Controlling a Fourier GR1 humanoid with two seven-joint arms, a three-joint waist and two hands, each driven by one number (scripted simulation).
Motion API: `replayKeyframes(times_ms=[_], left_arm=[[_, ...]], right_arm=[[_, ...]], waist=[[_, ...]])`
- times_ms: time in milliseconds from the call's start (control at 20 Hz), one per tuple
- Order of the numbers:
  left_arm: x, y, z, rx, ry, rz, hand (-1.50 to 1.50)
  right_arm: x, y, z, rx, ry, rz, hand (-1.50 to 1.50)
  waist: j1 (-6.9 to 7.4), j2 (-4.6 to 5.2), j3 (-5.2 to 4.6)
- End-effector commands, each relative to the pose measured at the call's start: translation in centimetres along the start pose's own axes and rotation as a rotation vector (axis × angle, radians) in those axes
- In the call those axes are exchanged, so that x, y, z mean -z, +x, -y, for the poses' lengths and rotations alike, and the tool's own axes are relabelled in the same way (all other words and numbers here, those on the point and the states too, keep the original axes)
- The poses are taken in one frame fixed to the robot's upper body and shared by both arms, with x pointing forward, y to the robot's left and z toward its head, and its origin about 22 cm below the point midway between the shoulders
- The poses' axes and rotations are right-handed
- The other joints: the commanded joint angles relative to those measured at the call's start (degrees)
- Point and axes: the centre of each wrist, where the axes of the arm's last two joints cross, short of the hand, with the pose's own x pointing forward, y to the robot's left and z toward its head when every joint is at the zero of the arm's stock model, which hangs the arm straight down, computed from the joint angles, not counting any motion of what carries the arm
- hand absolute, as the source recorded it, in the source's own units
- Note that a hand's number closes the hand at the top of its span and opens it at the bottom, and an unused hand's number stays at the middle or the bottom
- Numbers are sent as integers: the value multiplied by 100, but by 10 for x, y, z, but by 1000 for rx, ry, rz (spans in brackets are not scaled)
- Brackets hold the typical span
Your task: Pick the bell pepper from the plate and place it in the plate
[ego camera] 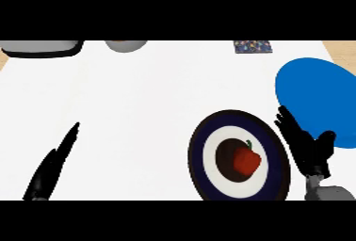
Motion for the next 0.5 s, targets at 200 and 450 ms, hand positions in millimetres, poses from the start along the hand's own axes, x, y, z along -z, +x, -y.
replayKeyframes(times_ms=[200, 450], left_arm=[[1, -6, 36, -304, 29, -155, 0], [3, 17, 48, -450, -4, -143, 0]], right_arm=[[-5, 111, 63, -115, -442, 430, 150], [-39, 85, 108, -341, -918, 306, -150]], waist=[[-181, -180, -61], [-426, -200, -58]])
